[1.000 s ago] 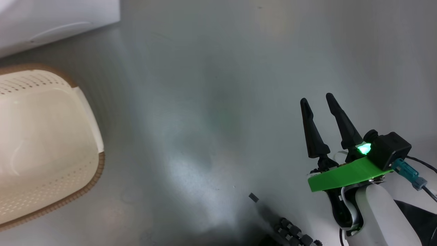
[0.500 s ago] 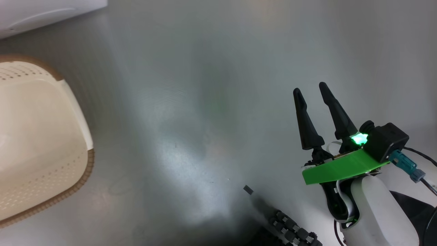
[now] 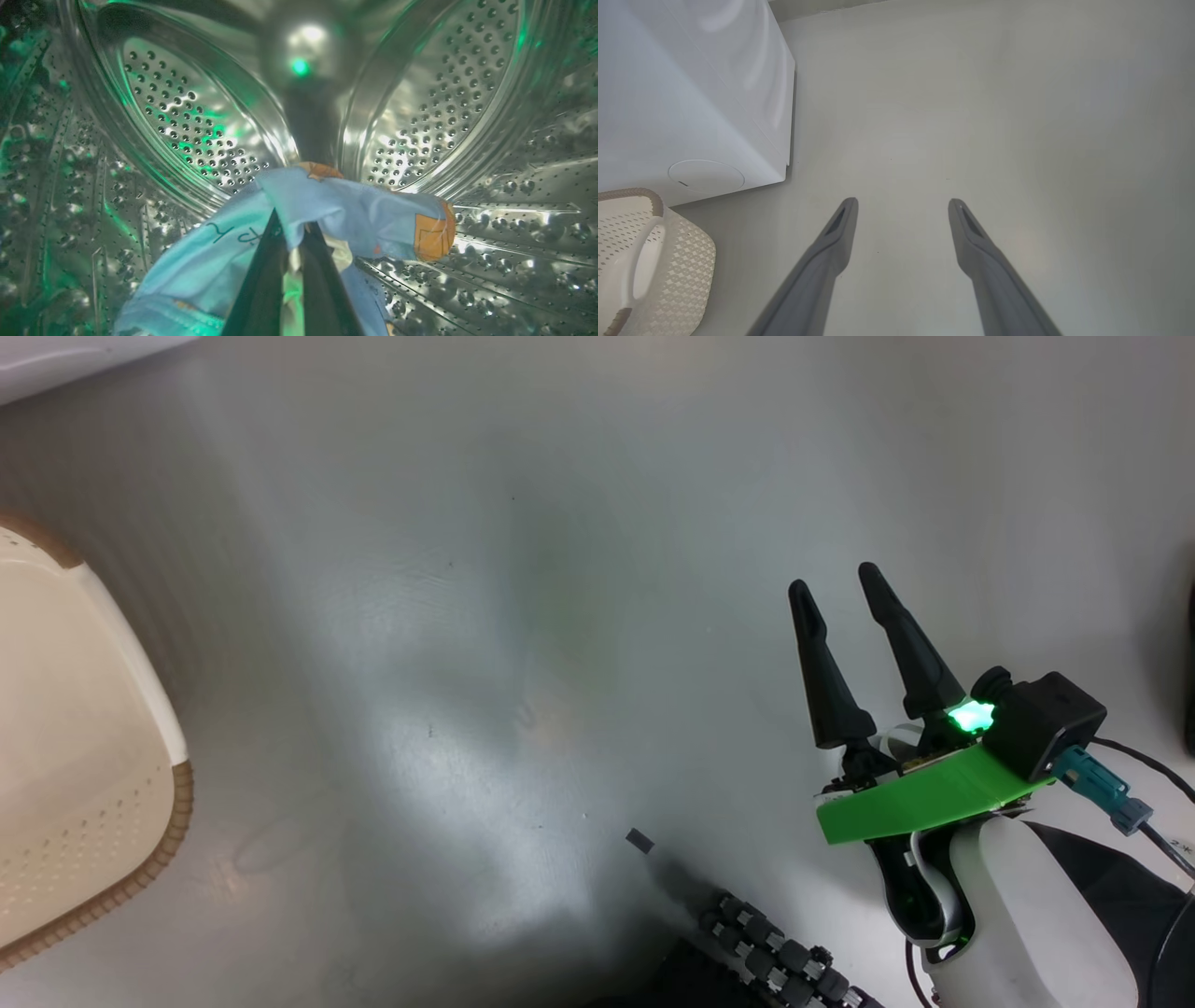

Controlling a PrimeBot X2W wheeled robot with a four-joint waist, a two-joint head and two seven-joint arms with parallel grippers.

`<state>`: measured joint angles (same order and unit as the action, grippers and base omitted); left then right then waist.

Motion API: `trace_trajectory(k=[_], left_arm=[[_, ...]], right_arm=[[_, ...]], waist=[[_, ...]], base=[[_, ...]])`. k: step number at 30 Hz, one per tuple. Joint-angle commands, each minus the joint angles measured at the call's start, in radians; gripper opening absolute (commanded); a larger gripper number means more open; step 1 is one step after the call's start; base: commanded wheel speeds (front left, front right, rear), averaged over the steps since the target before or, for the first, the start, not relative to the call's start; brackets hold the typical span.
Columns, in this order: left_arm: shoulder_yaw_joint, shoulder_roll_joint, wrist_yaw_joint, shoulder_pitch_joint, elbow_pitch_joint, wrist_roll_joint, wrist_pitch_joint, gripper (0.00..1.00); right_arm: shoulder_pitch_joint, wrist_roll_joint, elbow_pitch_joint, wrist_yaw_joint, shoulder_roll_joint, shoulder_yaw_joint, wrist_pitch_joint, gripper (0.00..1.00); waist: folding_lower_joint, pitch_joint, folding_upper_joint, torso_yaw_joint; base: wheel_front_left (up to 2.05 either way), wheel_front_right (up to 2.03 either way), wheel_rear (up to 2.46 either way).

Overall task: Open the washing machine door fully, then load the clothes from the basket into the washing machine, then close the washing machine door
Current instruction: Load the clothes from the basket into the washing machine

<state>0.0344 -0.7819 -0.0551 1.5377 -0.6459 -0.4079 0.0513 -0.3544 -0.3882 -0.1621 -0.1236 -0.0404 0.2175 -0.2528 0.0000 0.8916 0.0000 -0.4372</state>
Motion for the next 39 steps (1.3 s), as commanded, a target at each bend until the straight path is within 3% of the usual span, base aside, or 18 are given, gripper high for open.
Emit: trace_trajectory(k=[1,3,4,5,14,23,33,39], left_arm=[[-0.002,-0.038,-0.003,0.008,0.001,-0.001,-0.015,0.0],[0.004,-0.034,0.0,0.013,-0.023,-0.001,-0.016,0.48],[0.006,-0.031,0.002,0.016,-0.031,-0.002,-0.023,0.9],[0.007,-0.029,0.005,0.016,-0.041,-0.004,-0.025,1.0],[0.004,0.017,0.017,-0.017,-0.101,-0.037,-0.081,1.0],[0.007,0.123,0.043,-0.142,-0.162,-0.096,-0.121,1.0],[0.016,0.221,0.03,-0.367,-0.188,-0.125,-0.207,1.0],[0.021,0.306,0.025,-0.634,-0.111,-0.125,-0.299,1.0]], right_arm=[[0.036,-0.009,0.018,-0.007,-0.01,0.012,-0.009,1.0],[0.036,-0.006,0.02,-0.007,-0.01,0.011,-0.009,1.0],[0.036,-0.005,0.021,-0.007,-0.01,0.009,-0.009,1.0],[0.035,-0.004,0.022,-0.007,-0.01,0.006,-0.009,1.0],[0.032,0.025,0.025,-0.007,-0.01,-0.024,-0.009,1.0],[0.044,0.077,0.024,-0.007,-0.01,-0.078,-0.009,1.0],[0.071,0.121,0.024,-0.007,-0.034,-0.125,-0.009,1.0],[0.143,0.145,0.018,-0.007,-0.053,-0.167,-0.006,1.0]], waist=[[0.0,0.002,0.0,0.003],[0.0,0.001,0.0,0.008],[0.0,0.0,0.0,0.011],[0.0,-0.001,0.0,0.014],[0.0,-0.028,0.0,0.061],[0.0,-0.115,0.0,0.152],[0.0,-0.274,0.0,0.241],[0.0,-0.424,0.0,0.293]], base=[[0.0,0.0,0.0],[0.0,0.0,0.0],[0.0,0.0,0.0],[0.0,0.0,0.0],[0.0,0.0,0.0],[0.0,0.0,0.0],[0.0,0.0,0.0],[0.0,0.0,0.0]])
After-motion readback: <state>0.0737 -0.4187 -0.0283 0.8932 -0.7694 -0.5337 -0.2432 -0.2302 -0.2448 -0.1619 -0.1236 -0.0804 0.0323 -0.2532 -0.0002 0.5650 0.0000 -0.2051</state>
